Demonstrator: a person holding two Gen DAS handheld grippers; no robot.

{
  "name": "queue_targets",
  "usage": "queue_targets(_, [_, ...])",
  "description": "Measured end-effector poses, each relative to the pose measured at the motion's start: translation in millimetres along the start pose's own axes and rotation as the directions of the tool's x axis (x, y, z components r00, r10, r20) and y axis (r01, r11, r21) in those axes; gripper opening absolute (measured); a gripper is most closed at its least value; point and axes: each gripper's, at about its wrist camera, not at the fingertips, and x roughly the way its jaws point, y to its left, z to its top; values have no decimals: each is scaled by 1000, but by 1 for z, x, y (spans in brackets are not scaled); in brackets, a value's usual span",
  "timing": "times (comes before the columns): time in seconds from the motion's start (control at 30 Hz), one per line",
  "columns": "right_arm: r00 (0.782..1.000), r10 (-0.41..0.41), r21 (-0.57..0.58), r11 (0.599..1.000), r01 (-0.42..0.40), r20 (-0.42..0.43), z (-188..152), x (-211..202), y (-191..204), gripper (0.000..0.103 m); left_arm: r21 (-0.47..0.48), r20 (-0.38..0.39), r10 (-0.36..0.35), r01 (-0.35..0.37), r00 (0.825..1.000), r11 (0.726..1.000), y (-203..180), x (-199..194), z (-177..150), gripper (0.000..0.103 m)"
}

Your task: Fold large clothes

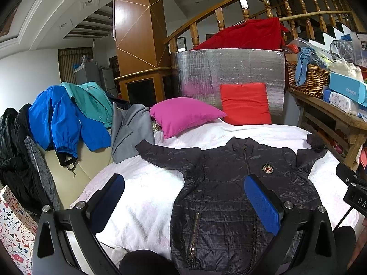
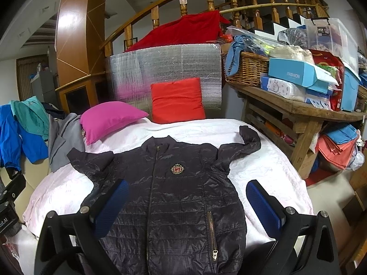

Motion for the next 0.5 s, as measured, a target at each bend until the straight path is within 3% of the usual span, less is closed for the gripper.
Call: queue_targets(0.5, [1000, 3, -5, 1000, -3, -11, 2, 7, 4, 103, -5, -13, 6, -6, 1000, 1000, 3, 9, -2, 103])
